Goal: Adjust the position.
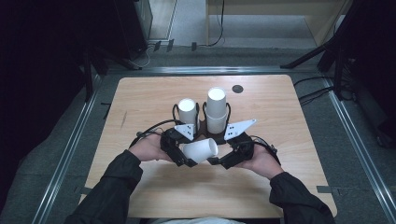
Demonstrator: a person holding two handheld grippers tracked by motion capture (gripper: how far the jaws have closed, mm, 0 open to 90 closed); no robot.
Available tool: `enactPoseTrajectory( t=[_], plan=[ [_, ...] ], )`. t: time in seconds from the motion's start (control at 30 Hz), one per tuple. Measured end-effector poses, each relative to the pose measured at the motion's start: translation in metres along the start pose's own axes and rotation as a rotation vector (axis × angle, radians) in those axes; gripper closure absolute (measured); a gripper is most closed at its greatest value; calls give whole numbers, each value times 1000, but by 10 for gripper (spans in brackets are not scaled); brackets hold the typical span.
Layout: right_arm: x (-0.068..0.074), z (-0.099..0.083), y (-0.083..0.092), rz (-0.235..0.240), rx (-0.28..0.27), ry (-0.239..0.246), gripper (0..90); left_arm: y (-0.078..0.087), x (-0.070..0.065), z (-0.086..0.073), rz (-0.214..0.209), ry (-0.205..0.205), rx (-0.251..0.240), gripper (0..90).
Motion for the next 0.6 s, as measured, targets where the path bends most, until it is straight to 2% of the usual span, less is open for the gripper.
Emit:
enactPoseTrajectory(
  t=[0.1, 0.33, 0.43, 0.53, 0.6],
  plan=[
    [2, 1, -4, 7, 11, 5, 247, -4, -2, 0, -7, -21, 29, 217],
    [6, 1, -12, 17, 42, 26, 248, -10, -4, 1, -21, -38, 52, 210],
    [7, 1, -14, 25, 54, 37, 305, -11, -5, 1, -26, -33, 50, 207],
    [7, 1, -13, 24, 47, 44, 312, -10, -5, 1, -28, -35, 38, 204],
    [7, 2, -10, 31, 37, 40, 320, -9, -5, 0, -12, -45, 20, 194]
  ],
)
Point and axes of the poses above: each handheld gripper's, and its own axes: y roughly backward along the jaws, z roughly out of its top, x roughly to its left, the point moved 1 cm from there along -y, roughly forward along the jaws, and after that the axes turned 9 degrees about -y, right-handed, at the moved point
